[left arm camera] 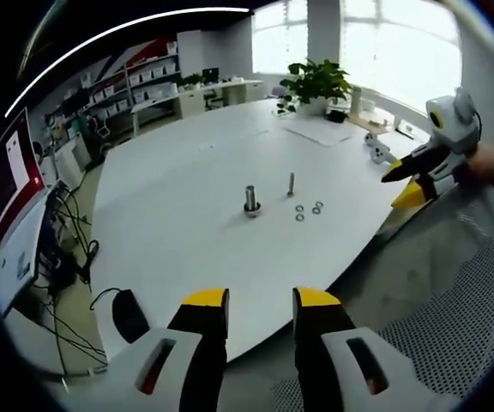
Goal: Place the washer onto the threaded stud by aligning its center hole with the stud, sliding it down to the base, and recovering from edge contact or off-axis alignment until the washer reaches the visible bottom stop.
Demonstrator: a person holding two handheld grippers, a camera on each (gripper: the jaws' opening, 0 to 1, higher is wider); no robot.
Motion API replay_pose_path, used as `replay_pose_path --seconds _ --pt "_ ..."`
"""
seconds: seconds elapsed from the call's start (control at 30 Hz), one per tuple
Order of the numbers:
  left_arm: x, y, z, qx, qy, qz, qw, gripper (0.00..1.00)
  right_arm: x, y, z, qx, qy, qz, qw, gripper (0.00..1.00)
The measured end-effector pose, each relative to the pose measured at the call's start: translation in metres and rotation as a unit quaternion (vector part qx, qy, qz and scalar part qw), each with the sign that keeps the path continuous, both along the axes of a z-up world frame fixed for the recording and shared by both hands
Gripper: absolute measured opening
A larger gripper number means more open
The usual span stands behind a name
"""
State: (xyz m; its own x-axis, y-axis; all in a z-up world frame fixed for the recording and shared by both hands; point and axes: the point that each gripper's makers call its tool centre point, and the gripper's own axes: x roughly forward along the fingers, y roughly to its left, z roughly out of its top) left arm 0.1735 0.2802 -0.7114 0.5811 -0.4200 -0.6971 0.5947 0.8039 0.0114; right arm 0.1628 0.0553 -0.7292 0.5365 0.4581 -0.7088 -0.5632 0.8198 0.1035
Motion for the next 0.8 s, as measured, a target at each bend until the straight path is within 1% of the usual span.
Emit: replay_pose_path --seconds 0.2,0.33,0.47,0.53,0.67,0.8 --pt "0.0007 0.0006 0.0005 -0.002 0.001 0.002 1.0000 0.28 -0.0003 0.0026 0.0013 0.009 0.001 0.004 1.0000 0.44" --pt "0.0009 0.0012 0.0006 -0.002 0.000 0.003 1.0000 0.27 -0.0011 0.0042 0.0006 0.012 0.008 0.006 0.9999 0.45" --pt "0.0029 0.0041 0.0029 -0.008 -0.003 0.010 0.9999 0.28 -0.0048 0.0084 -0.0014 -0.016 0.000 0.033 0.9993 0.45" --pt "0.0030 0.0047 0.0029 -0.013 -0.002 0.013 0.9998 0.28 -0.0045 0.0078 -0.0013 -0.013 0.001 0.031 0.9994 0.45" --pt "0.0023 0.0031 0.0028 -0.010 -0.003 0.011 0.9999 0.28 -0.0022 0.0044 -0.0012 0.002 0.010 0.015 0.9998 0.45" --pt "0.0011 0.0030 0.0019 -0.008 -0.002 0.010 0.9999 0.28 -0.0026 0.0047 -0.0010 -0.001 0.008 0.017 0.9998 0.46"
